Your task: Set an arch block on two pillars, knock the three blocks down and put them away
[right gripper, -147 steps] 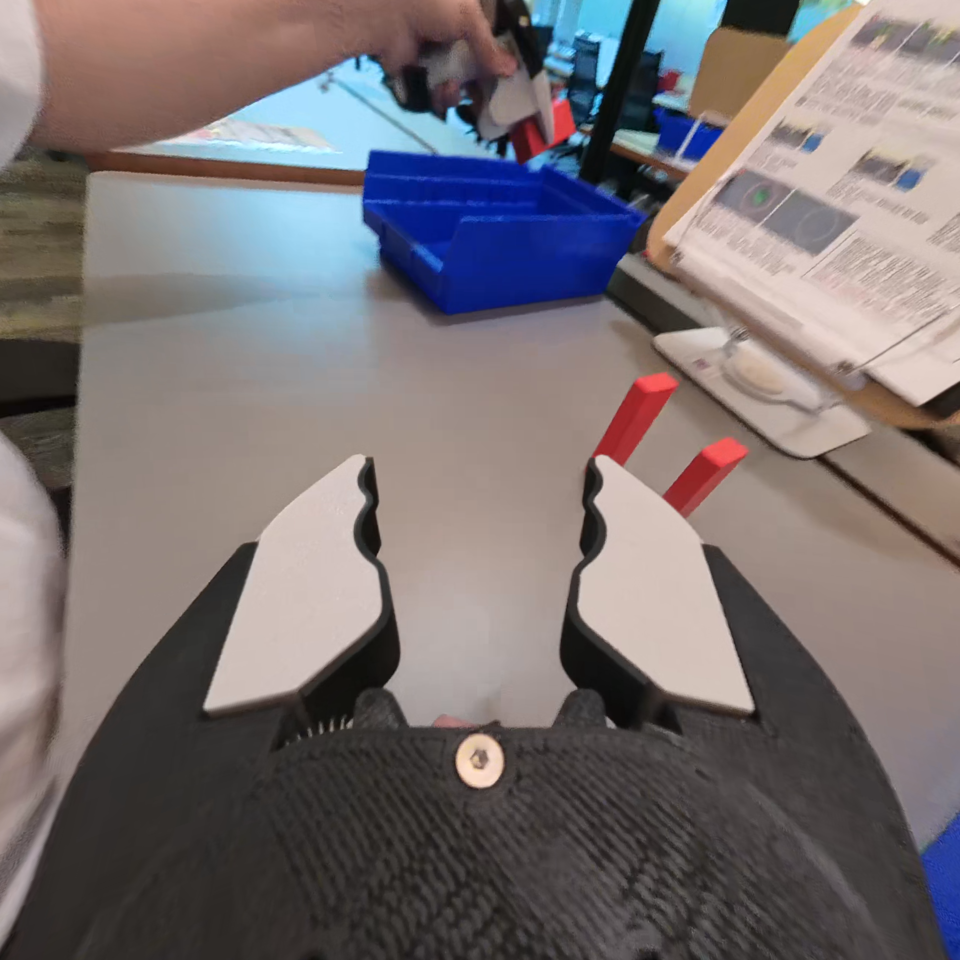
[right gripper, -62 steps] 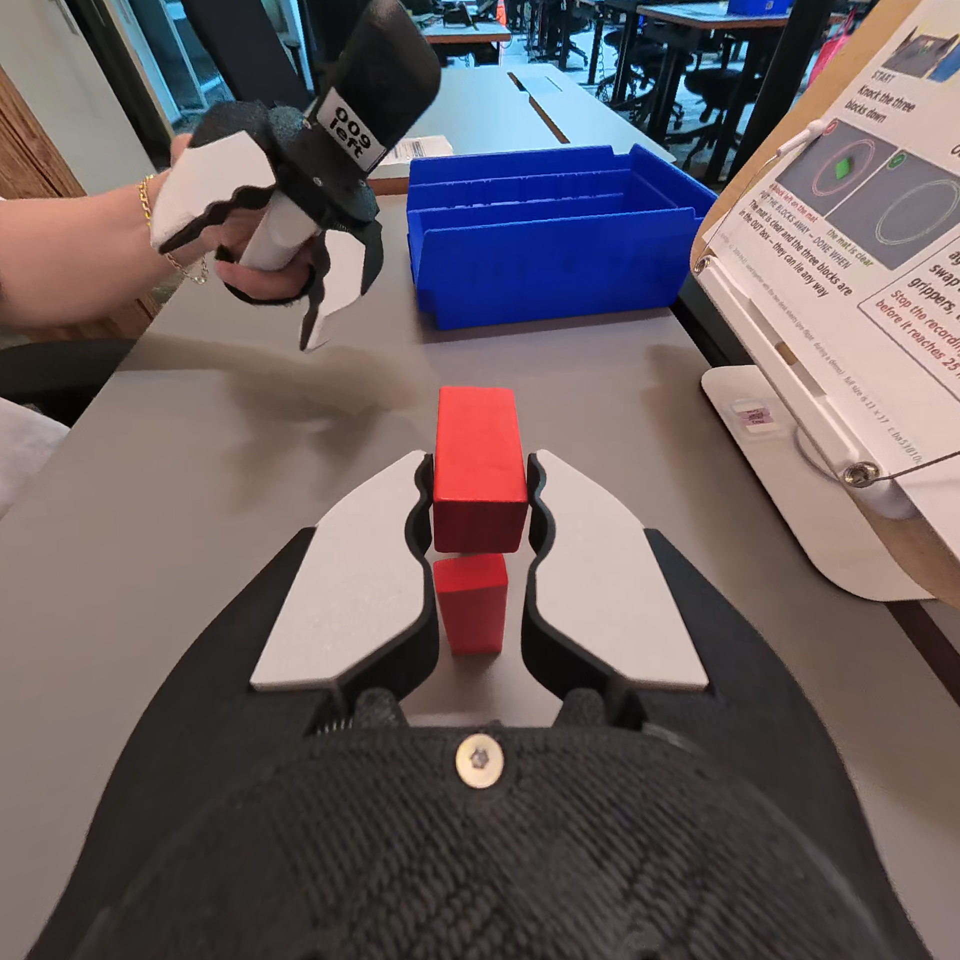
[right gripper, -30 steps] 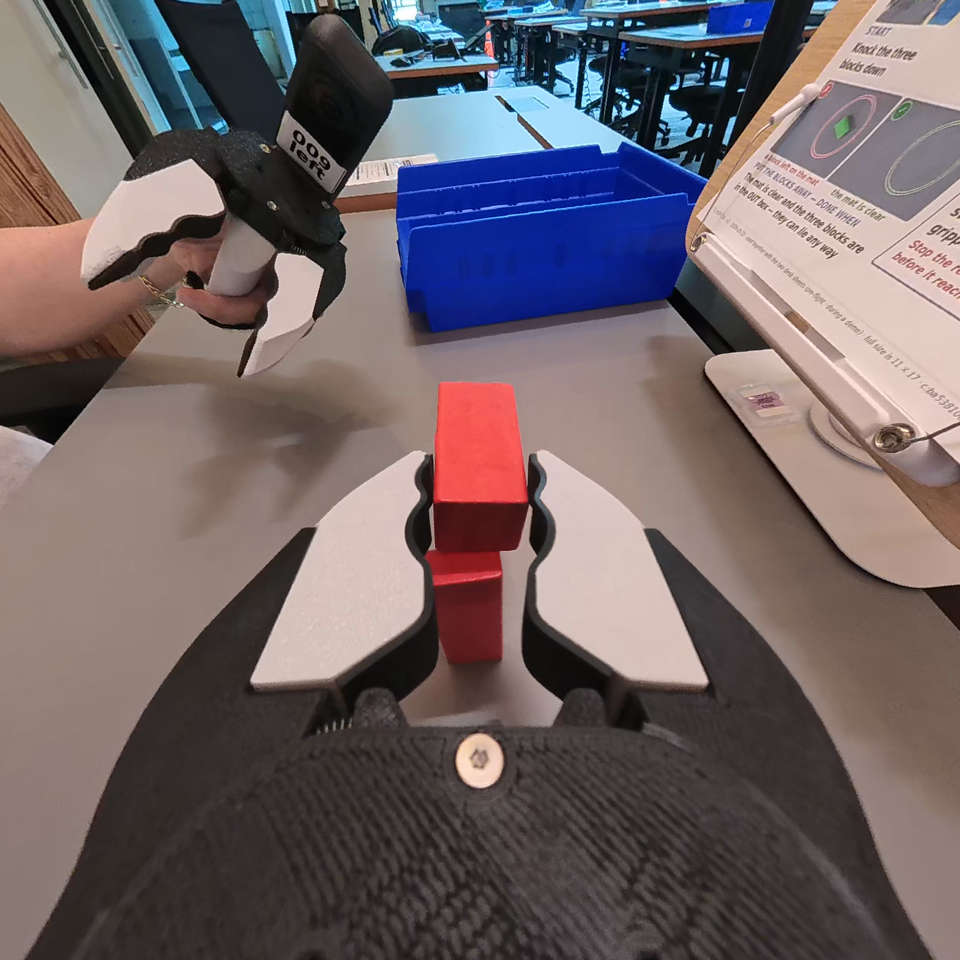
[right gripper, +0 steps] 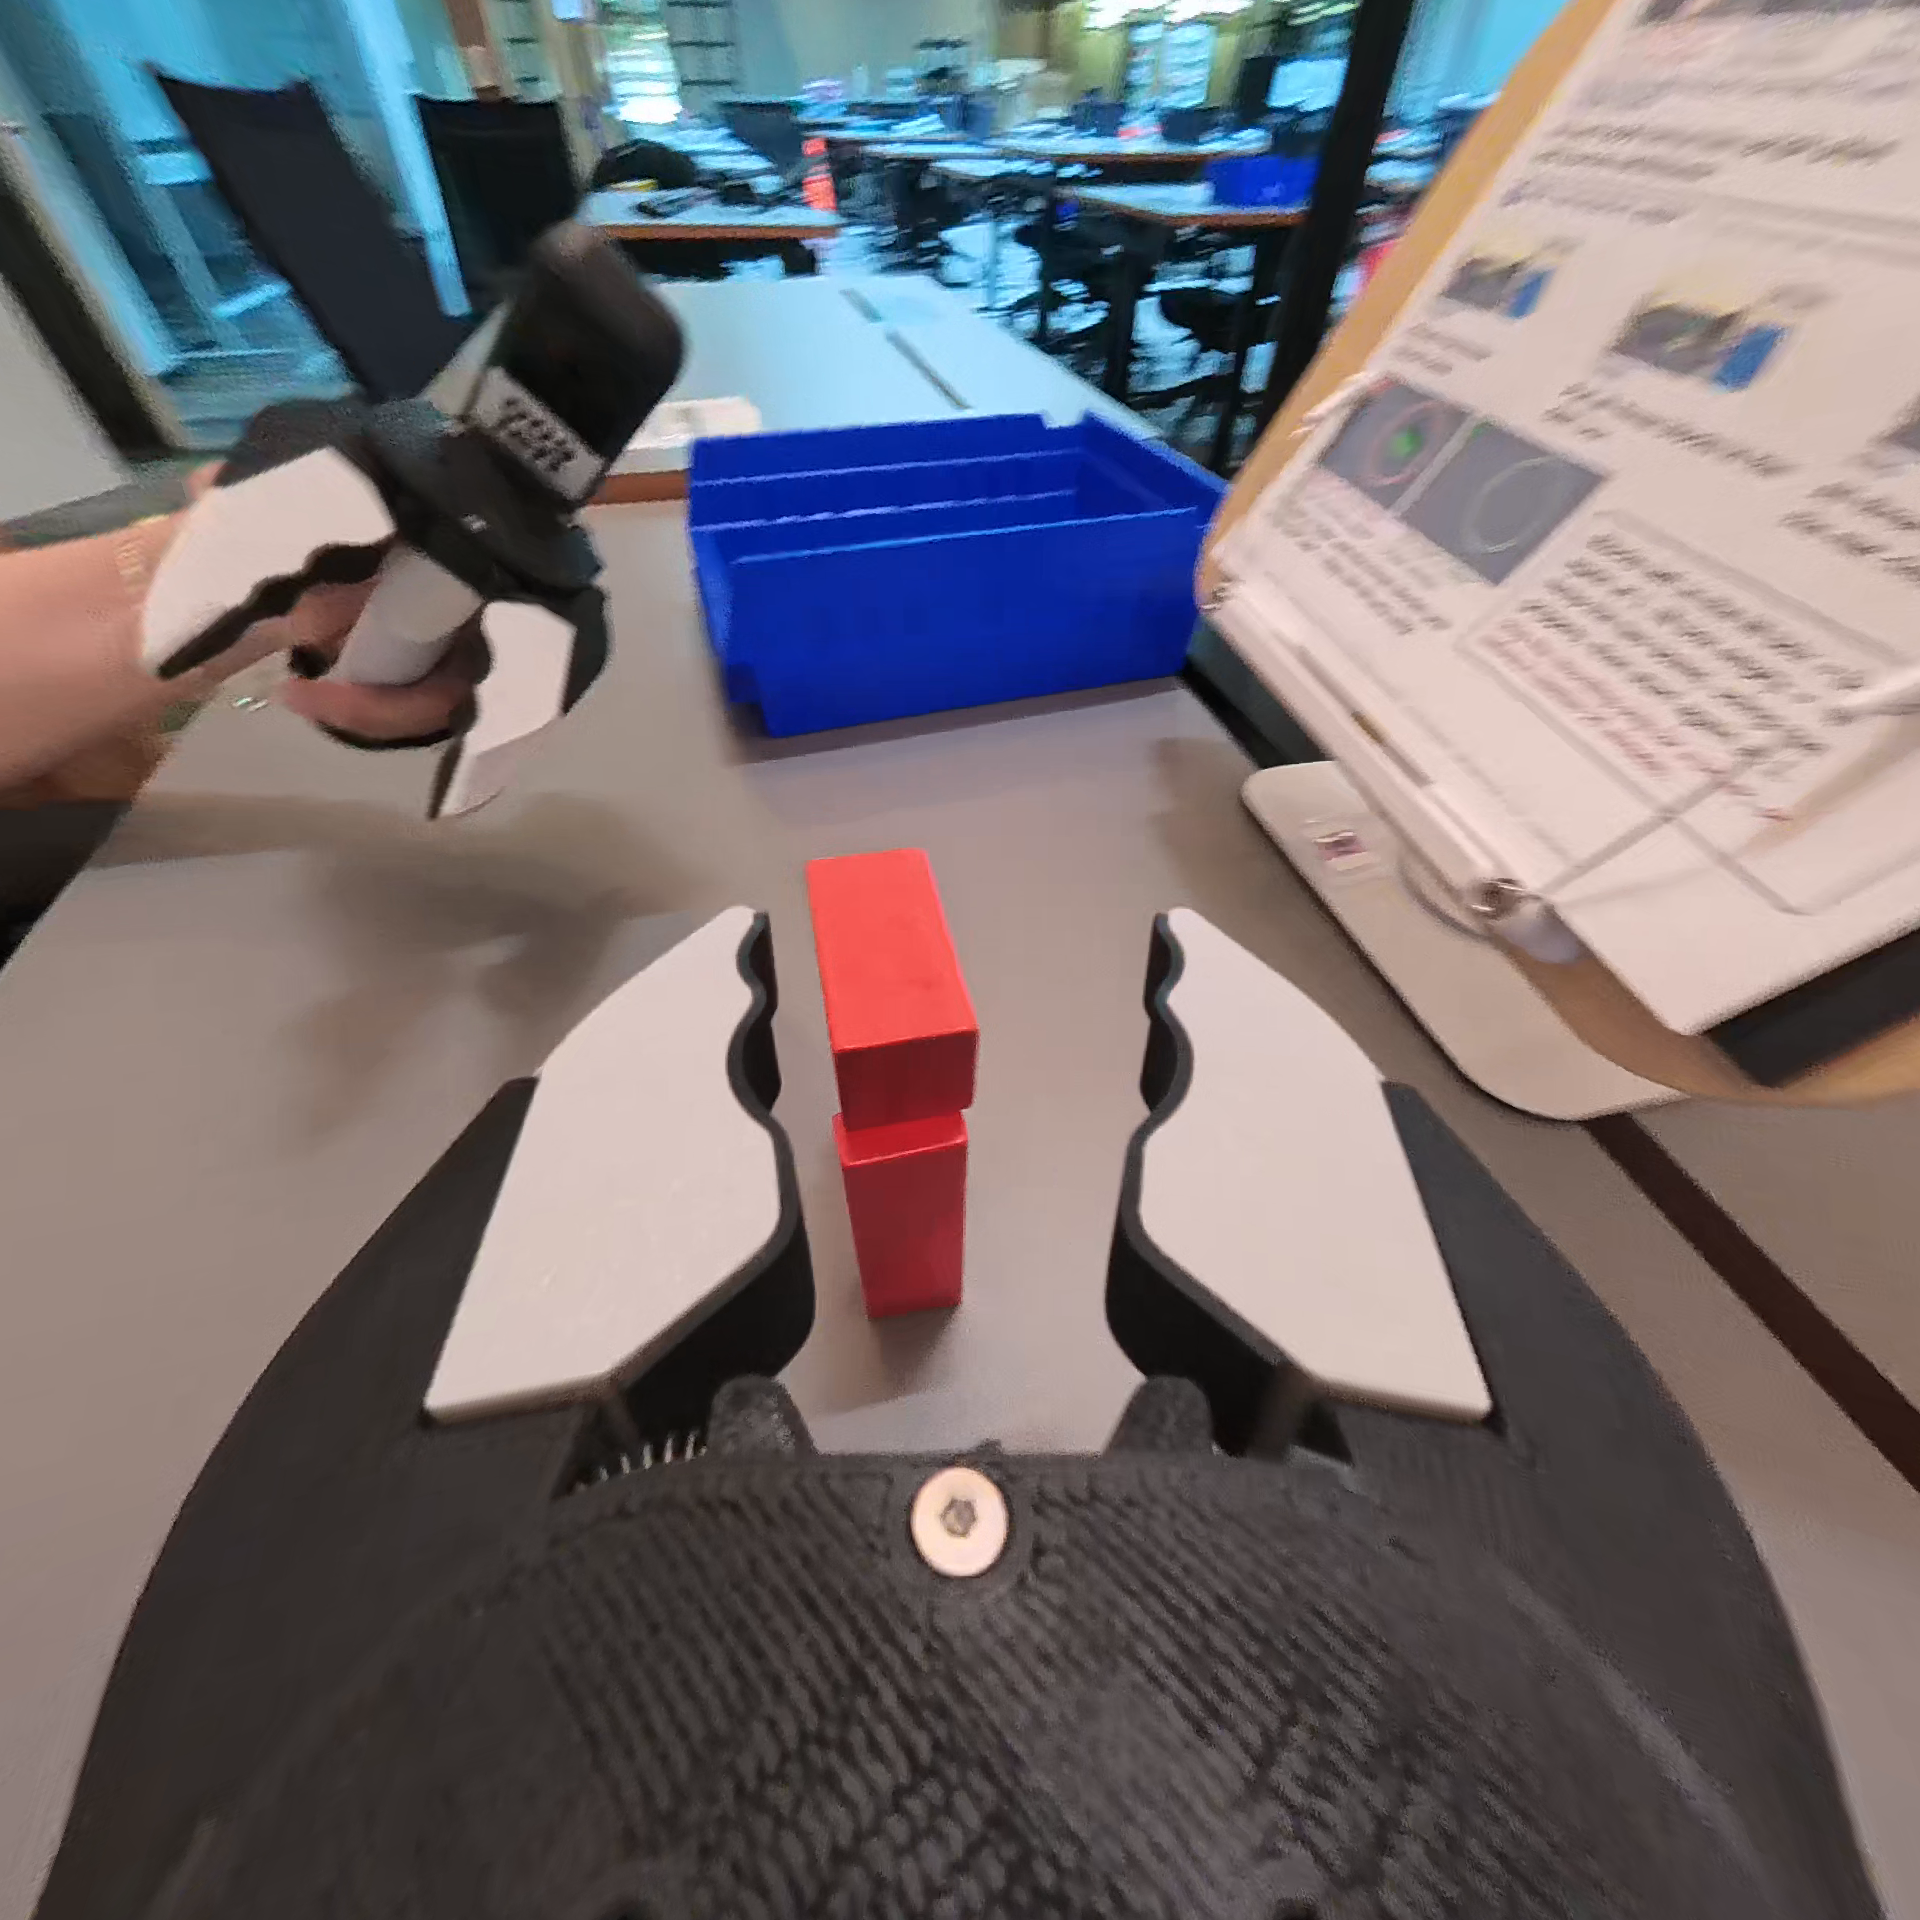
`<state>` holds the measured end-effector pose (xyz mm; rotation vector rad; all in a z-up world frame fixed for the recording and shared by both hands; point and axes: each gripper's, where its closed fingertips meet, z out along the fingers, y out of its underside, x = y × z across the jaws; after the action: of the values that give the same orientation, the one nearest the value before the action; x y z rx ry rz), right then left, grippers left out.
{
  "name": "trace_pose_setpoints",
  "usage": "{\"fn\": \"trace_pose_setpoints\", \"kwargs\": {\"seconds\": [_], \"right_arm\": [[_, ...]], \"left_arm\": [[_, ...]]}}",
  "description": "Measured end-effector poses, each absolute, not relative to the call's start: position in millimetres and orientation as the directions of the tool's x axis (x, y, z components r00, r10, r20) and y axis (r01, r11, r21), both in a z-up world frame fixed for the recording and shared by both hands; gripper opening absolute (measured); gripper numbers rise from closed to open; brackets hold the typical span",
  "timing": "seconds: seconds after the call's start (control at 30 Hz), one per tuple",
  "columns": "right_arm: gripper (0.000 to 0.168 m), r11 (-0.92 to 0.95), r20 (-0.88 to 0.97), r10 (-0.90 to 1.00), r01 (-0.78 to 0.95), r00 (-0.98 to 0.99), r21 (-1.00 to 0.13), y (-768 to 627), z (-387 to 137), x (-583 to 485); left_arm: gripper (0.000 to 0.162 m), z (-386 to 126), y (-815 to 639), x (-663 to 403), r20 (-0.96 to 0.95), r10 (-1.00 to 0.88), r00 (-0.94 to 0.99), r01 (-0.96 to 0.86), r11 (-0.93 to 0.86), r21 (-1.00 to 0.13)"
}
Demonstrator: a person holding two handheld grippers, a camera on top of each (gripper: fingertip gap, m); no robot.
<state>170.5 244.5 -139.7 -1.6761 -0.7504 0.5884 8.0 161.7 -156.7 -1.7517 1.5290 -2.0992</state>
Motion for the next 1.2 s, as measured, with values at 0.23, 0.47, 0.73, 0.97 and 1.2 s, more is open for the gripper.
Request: {"fn": "trace_pose_setpoints", "kwargs": {"seconds": [0.23,0.47,0.73,0.97,1.2], "right_arm": [[0.054,-0.275,-0.001,0.308,0.088,0.951,-0.957,225.6,-143.6,227.0],[0.001,-0.483,-0.088,0.087,-0.035,0.992,-0.875,192.8,-198.8,232.1],[0.000,-0.523,-0.113,-0.088,-0.142,0.990,-0.840,185.2,-227.7,232.7],[0.000,-0.577,-0.010,-0.157,-0.100,0.988,-0.810,188.4,-238.6,241.4],[0.000,-0.576,-0.030,-0.211,-0.150,0.977,-0.803,206.2,-239.7,239.6]], "left_arm": [[0.051,-157.1,212.5,20.2,0.250,-0.961,-0.119,-0.305,-0.204,-0.930],[0.025,-156.3,225.0,21.9,0.080,-0.997,0.002,-0.157,-0.079,-0.984],[0.015,-177.6,240.1,19.8,0.025,-0.966,0.257,-0.252,-0.092,-0.963],[0.040,-198.1,238.9,13.0,0.078,-0.938,0.337,-0.333,-0.196,-0.922],[0.049,-204.8,246.0,3.1,0.160,-0.897,0.411,-0.291,-0.296,-0.910]]}}
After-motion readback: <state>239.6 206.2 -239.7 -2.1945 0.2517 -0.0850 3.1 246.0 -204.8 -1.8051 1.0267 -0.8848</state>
